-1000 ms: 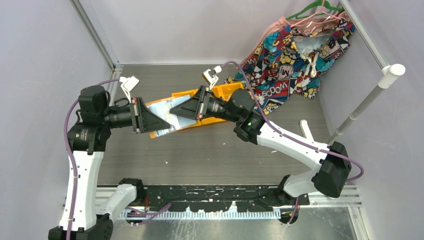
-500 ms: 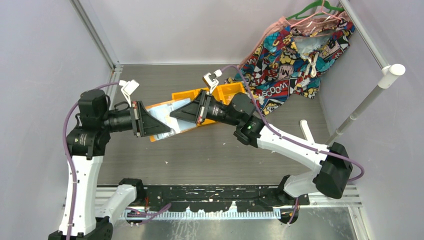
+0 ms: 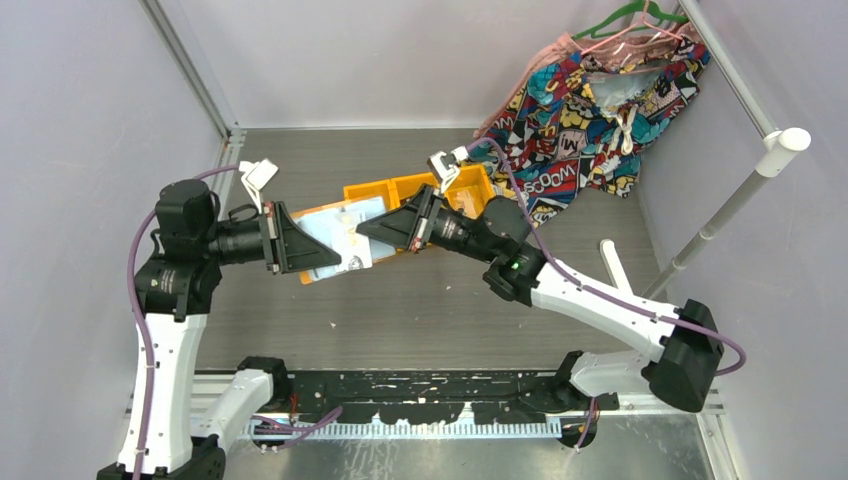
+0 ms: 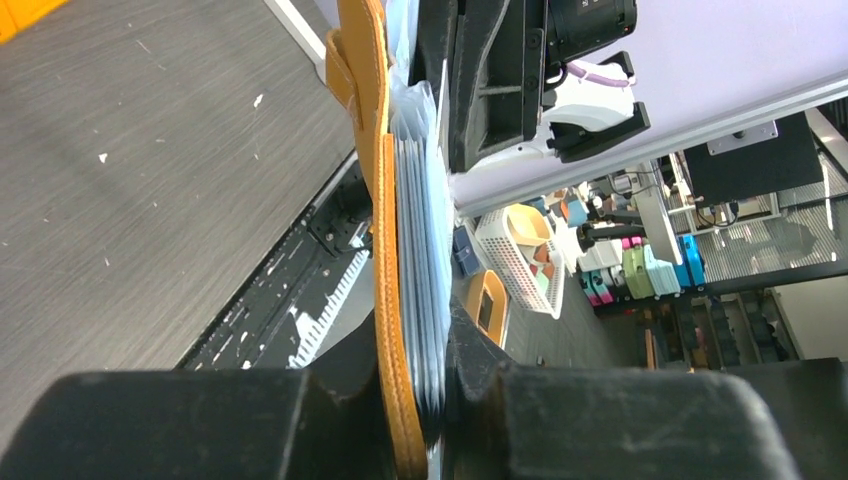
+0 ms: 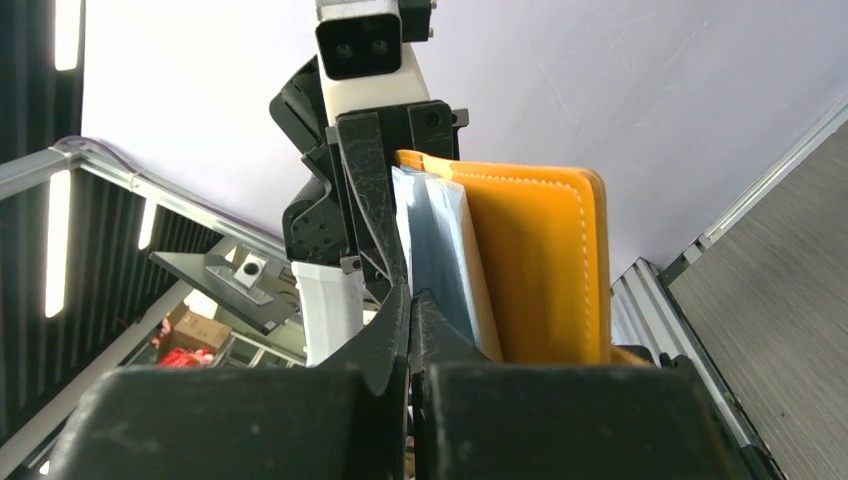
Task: Take the credit cards out of the card holder
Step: Remove the credit card from the card holder, then place the credit card in the storage box.
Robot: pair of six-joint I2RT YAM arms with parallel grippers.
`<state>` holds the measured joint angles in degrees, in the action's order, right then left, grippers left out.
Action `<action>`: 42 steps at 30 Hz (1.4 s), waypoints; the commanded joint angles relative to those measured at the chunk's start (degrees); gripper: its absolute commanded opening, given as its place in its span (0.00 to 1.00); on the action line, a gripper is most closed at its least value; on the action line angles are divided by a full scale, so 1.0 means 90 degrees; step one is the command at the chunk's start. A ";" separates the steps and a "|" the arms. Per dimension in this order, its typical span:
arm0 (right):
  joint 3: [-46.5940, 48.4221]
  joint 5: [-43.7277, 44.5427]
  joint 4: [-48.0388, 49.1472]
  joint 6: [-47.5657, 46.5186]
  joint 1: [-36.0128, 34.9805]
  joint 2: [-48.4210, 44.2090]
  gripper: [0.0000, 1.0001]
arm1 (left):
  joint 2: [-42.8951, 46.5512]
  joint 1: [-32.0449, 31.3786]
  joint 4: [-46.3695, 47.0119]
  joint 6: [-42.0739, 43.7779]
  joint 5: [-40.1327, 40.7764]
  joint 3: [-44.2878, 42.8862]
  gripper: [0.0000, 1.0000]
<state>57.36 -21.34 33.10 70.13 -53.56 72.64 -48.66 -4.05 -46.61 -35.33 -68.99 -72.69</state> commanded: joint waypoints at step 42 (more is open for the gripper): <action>0.4129 0.0743 -0.4027 -0.3394 0.1954 0.4953 0.01 | -0.0469 0.0093 -0.3049 0.4795 0.2775 -0.1246 0.00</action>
<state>87.24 -15.42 -3.79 40.71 -36.07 112.66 -53.39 -3.55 -74.50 6.57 -42.24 -82.37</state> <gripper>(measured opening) 0.037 0.145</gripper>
